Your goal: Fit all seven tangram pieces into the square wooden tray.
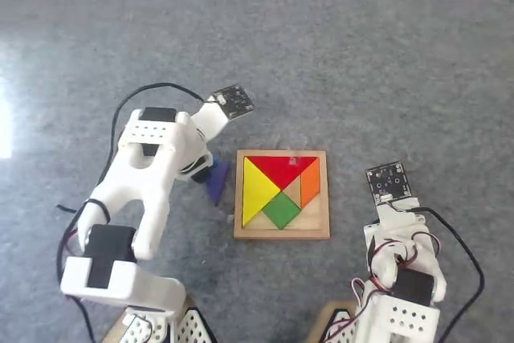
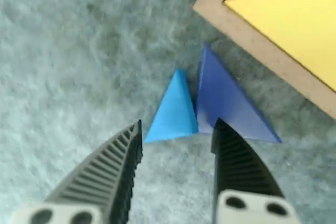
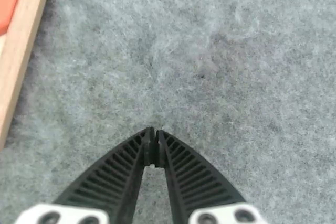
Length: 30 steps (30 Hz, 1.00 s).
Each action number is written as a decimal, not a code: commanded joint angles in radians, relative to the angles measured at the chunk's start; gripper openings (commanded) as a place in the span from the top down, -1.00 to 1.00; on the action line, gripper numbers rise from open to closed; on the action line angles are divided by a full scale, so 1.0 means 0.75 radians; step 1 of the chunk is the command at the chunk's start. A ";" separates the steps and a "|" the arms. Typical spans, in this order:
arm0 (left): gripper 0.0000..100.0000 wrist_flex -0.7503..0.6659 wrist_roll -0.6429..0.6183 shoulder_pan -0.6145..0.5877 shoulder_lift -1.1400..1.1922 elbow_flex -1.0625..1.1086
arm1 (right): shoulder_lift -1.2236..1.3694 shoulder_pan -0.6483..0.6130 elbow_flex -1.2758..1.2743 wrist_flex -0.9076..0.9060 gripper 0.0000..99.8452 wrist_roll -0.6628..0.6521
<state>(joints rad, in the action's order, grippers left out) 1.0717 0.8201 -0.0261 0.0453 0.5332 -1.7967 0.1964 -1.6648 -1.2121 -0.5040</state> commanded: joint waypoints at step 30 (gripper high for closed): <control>0.82 0.262 -0.174 -0.061 0.223 -0.414 | -0.017 -0.019 -0.025 -0.005 0.97 0.000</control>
<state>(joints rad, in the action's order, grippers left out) 1.1930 0.7894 -0.0829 0.2969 0.2938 -1.7967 0.1949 -1.6648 -1.2121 -0.5040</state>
